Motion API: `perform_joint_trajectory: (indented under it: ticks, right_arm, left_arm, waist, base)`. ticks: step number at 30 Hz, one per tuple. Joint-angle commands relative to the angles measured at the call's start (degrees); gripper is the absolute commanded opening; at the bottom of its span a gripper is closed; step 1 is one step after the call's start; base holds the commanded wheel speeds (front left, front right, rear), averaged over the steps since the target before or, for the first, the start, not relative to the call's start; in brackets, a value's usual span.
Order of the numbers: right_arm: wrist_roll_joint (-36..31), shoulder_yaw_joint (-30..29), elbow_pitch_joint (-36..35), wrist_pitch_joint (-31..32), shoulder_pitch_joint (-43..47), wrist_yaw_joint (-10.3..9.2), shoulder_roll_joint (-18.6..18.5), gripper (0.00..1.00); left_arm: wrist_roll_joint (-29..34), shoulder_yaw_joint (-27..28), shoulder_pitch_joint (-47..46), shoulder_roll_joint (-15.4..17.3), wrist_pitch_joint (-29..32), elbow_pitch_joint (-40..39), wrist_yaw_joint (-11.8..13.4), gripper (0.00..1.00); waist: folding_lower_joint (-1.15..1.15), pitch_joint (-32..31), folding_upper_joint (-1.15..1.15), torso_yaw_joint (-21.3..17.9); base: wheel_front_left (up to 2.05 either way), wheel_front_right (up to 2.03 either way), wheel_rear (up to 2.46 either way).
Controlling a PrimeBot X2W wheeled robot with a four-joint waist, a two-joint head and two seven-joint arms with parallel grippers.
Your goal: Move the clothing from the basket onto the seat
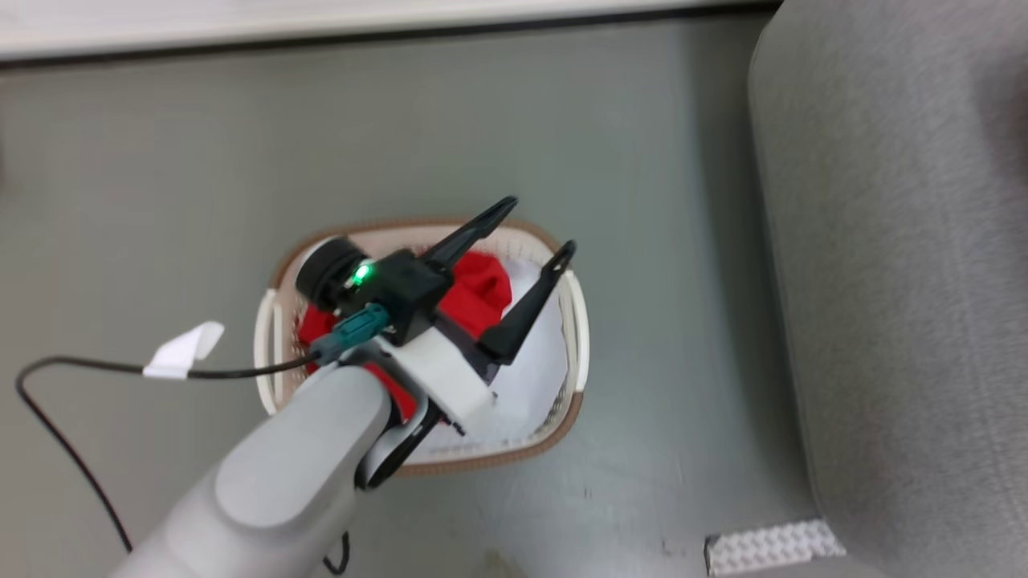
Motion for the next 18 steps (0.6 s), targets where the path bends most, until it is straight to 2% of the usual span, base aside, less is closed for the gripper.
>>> perform_joint_trajectory:
  ticks: [1,7,11,18]
  right_arm:
    - [-0.25,1.06,-0.85,-1.1,1.11,-0.15,-0.29,1.0]
    - [-1.51,4.26,-5.66,-5.06,3.49,-0.15,-1.28,1.0]
    - [-1.95,4.76,-10.29,-7.18,5.5,-0.15,-0.55,1.0]
    - [-1.99,3.2,-20.02,-11.07,11.98,-0.15,4.42,1.0]
  left_arm:
    - [-0.82,0.58,1.43,0.2,-0.38,0.51,0.3,1.0]
    - [-2.71,3.64,6.41,0.89,-0.91,0.5,1.58,1.0]
    - [-3.67,6.73,9.88,1.5,-0.97,0.08,2.87,1.0]
    - [-4.75,16.0,17.06,2.9,-0.99,-1.93,5.42,1.0]
  waist:
    - [0.0,-4.08,0.0,-0.31]
    - [0.0,-12.29,0.0,0.32]
    - [0.0,-16.86,0.0,1.42]
    - [0.0,-22.47,0.0,3.63]
  base:
    - [0.0,0.0,0.0]
    - [0.0,0.0,0.0]
    - [0.0,0.0,0.0]
    - [0.0,0.0,0.0]
